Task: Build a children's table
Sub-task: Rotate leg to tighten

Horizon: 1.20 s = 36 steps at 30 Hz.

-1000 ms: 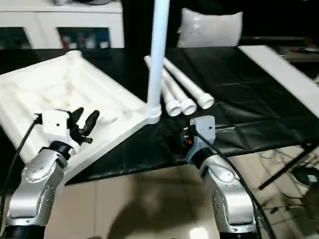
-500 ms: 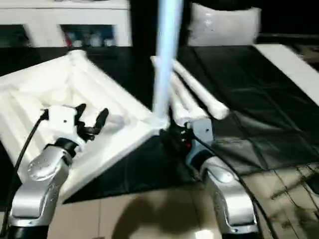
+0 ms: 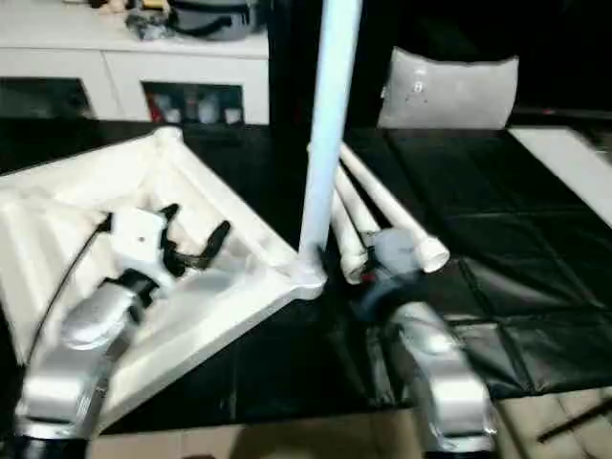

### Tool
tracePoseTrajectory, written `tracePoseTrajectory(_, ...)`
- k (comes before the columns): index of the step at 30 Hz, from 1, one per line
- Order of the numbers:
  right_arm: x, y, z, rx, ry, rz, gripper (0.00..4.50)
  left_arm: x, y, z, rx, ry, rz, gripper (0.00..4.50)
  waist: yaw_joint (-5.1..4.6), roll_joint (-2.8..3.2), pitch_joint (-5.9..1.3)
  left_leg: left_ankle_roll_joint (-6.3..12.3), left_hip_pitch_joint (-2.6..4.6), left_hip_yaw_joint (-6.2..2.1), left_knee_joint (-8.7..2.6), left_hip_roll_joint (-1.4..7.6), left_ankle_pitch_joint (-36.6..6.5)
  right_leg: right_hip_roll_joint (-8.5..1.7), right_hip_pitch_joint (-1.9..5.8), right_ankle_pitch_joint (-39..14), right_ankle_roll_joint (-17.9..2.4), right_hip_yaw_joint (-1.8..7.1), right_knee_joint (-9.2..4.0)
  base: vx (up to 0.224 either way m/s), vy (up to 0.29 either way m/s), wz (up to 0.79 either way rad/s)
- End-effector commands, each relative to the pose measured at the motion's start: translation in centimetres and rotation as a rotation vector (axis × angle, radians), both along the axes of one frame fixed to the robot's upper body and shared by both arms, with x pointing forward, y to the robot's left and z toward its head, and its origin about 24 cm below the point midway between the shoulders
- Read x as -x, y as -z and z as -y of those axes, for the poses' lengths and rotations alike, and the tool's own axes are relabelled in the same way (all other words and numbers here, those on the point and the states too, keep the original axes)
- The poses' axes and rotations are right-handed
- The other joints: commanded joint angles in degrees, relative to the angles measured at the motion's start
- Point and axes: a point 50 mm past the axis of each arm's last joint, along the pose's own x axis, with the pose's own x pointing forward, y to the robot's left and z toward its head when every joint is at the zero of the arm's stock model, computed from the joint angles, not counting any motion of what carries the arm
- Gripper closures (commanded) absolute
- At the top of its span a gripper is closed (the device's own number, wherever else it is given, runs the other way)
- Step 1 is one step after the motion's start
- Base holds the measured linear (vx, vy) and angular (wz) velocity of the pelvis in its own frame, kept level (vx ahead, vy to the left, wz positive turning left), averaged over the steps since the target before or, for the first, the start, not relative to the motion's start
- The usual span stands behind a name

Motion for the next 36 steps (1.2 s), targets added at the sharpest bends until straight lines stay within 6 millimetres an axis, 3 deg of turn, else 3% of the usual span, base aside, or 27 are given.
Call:
tracePoseTrajectory(1,0.0,-0.1,1.5,0.032,0.063,0.016,0.0,-0.1,-0.2,1.3,0.023,0.088,-0.005,0.05,-1.0,1.55,-3.84,18.56,5.77,-6.61,-3.62,8.88,35.09,-4.52,-6.01,9.46,1.19,3.26,-0.41,0.087,0.028,0.02)
tracePoseTrajectory(2,0.2,0.1,1.9,0.029,0.064,0.007,0.0,0.1,0.0,1.8,0.004,0.155,-0.04,0.05,-0.7,0.15,-4.48,16.04,3.32,-4.56,-1.33,6.06,44.12,-6.84,-4.92,19.57,1.17,5.57,-2.62,0.0,0.0,0.0)
tracePoseTrajectory(3,0.2,0.1,2.0,0.031,0.064,0.007,0.0,0.1,0.1,1.8,0.001,0.161,-0.044,0.05,0.04,-1.49,-4.84,11.09,0.11,-1.43,-0.9,2.27,40.32,-6.85,-2.1,34.2,-0.17,6.85,-1.76,0.0,0.0,0.0)
tracePoseTrajectory(4,0.3,0.2,2.4,0.042,0.073,0.003,0.0,0.4,0.5,2.4,-0.034,0.245,-0.1,0.05,0.28,-2.0,-4.49,9.19,-1.49,-0.73,-1.87,1.45,33.82,-6.73,-0.78,38.85,0.26,6.82,-1.92,0.0,0.0,0.0)
tracePoseTrajectory(5,0.3,0.1,2.7,0.035,0.08,0.003,0.0,0.6,0.7,2.7,-0.048,0.284,-0.124,0.05,0.96,-1.82,-4.54,5.69,-1.94,-0.25,-3.05,1.85,20.6,-6.7,0.11,41.62,0.54,6.37,-2.09,0.0,0.0,0.0)
tracePoseTrajectory(6,0.4,0.1,2.8,0.028,0.086,0.002,0.0,0.7,0.8,2.9,-0.053,0.303,-0.134,0.05,0.68,-1.86,-4.21,4.26,-1.92,-0.22,-3.92,2.25,14.99,-6.63,0.3,39.44,0.11,6.08,-2.46,0.0,0.0,0.0)
tracePoseTrajectory(7,0.4,0.1,3.0,0.038,0.086,0.005,0.0,1.0,1.0,3.2,-0.082,0.346,-0.162,0.05,0.46,-0.83,-3.25,1.75,-1.34,-0.44,-5.16,3.05,5.86,-6.26,-0.09,29.46,-1.98,5.52,-3.47,-0.054,-0.035,-0.03)
tracePoseTrajectory(8,0.4,0.1,3.0,0.038,0.086,0.005,0.0,1.0,1.0,3.2,-0.082,0.346,-0.162,0.05,-0.24,-0.82,-2.55,0.15,-0.46,-0.65,-6.54,4.14,-4.88,-6.0,-0.18,10.61,-6.39,5.39,-4.78,-0.065,-0.02,-0.03)
tracePoseTrajectory(10,0.5,0.1,3.3,0.06,0.081,0.008,0.0,1.4,1.4,3.5,-0.12,0.389,-0.2,0.05,-0.44,-0.69,-2.32,0.24,-0.23,-0.53,-7.04,4.5,-7.93,-6.19,-0.35,3.77,-8.59,5.6,-5.34,-0.072,-0.012,-0.01)
tracePoseTrajectory(11,0.6,0.0,3.6,0.08,0.065,0.009,0.0,1.7,1.7,3.6,-0.161,0.422,-0.237,0.05,-0.63,-0.42,-1.73,0.03,-0.12,-0.25,-7.47,4.76,-11.3,-6.2,-0.81,-2.61,-9.46,5.78,-6.0,-0.079,0.001,0.02)
tracePoseTrajectory(12,0.7,0.0,3.6,0.089,0.053,0.006,0.0,1.8,1.9,3.5,-0.182,0.427,-0.255,0.05,-0.73,-0.37,-0.78,-1.29,0.25,0.21,-7.93,4.88,-17.16,-6.12,-1.6,-11.84,-9.02,6.02,-6.78,-0.079,0.001,0.02)
tracePoseTrajectory(14,1.1,0.2,3.6,0.117,0.002,-0.035,0.0,1.8,2.1,3.3,-0.222,0.436,-0.285,0.05,-0.85,-0.42,-0.73,-3.2,0.43,0.21,-7.8,4.62,-20.65,-6.58,-1.72,-22.07,-6.79,6.28,-7.55,-0.075,0.012,-0.03)
tracePoseTrajectory(15,1.1,0.3,3.6,0.118,-0.002,-0.039,0.0,1.8,2.1,3.3,-0.225,0.437,-0.287,0.05,-0.87,-0.35,-0.85,-3.27,0.05,0.09,-7.96,4.6,-19.31,-6.49,-1.73,-21.9,-6.03,6.28,-7.6,-0.071,0.017,-0.06)
tracePoseTrajectory(17,1.3,0.3,3.6,0.156,-0.058,-0.04,0.0,1.7,2.1,3.2,-0.258,0.449,-0.305,0.05,-0.76,-0.22,-0.83,-2.88,0.0,0.14,-7.97,4.75,-17.78,-6.43,-2.03,-18.51,-6.39,6.37,-7.48,-0.028,0.008,-0.03)
tracePoseTrajectory(19,1.7,0.5,3.7,0.189,-0.109,-0.058,0.0,1.7,2.1,3.3,-0.278,0.47,-0.318,0.05,-0.73,-0.73,-0.76,-2.11,-0.15,0.31,-8.0,4.75,-16.69,-6.4,-1.96,-16.6,-6.72,6.49,-7.4,0.0,0.0,0.0)
tracePoseTrajectory(22,1.8,0.7,4.0,0.218,-0.127,-0.075,0.0,1.8,2.0,3.6,-0.294,0.496,-0.331,0.05,-0.53,-0.62,-0.87,-1.12,-0.24,0.52,-7.85,4.77,-14.37,-6.58,-1.96,-15.07,-7.59,6.55,-7.29,0.0,0.0,0.0)
tracePoseTrajectory(23,1.8,0.8,4.1,0.219,-0.129,-0.083,0.0,1.9,2.1,3.8,-0.299,0.511,-0.35,0.05,-0.55,-1.0,-1.09,-0.73,-0.38,0.61,-7.79,4.81,-13.0,-6.48,-1.82,-13.16,-7.96,6.48,-7.12,0.0,0.0,0.0)
tracePoseTrajectory(26,1.7,0.8,4.2,0.232,-0.125,-0.083,0.0,1.5,2.2,3.9,-0.336,0.505,-0.346,0.05,-0.39,-0.82,-1.43,0.61,-0.57,0.82,-7.56,4.92,-8.41,-6.5,-1.45,-5.93,-9.26,6.32,-6.52,0.0,0.0,0.0)
tracePoseTrajectory(30,1.7,0.7,4.1,0.229,-0.148,-0.078,0.0,0.6,1.8,4.4,-0.351,0.483,-0.332,0.42,-0.33,-0.4,-2.09,2.76,-0.53,1.18,-7.04,4.93,-2.4,-6.34,-0.98,5.48,-11.55,5.97,-5.66,0.0,0.0,0.0)
tracePoseTrajectory(32,1.8,0.6,4.0,0.23,-0.167,-0.081,0.0,0.4,1.6,4.6,-0.345,0.483,-0.328,0.59,-0.28,-0.5,-2.11,3.4,-0.57,1.22,-7.01,5.08,-1.21,-6.41,-0.84,7.77,-12.47,5.89,-5.58,0.0,0.0,0.0)
tracePoseTrajectory(34,2.2,0.5,3.9,0.229,-0.213,-0.09,0.0,0.1,1.5,4.9,-0.345,0.484,-0.333,0.76,-0.22,-0.04,-2.17,3.43,-0.47,1.21,-6.97,5.14,-2.08,-6.45,-0.74,7.81,-12.98,5.85,-5.57,0.0,0.0,0.0)
tracePoseTrajectory(36,2.7,0.5,3.9,0.231,-0.257,-0.099,0.0,0.1,1.5,5.2,-0.345,0.494,-0.342,0.92,-0.16,-0.2,-2.1,3.16,-0.38,1.23,-7.08,5.27,-3.75,-6.55,-0.63,6.76,-12.98,5.92,-5.8,0.0,0.0,0.0)
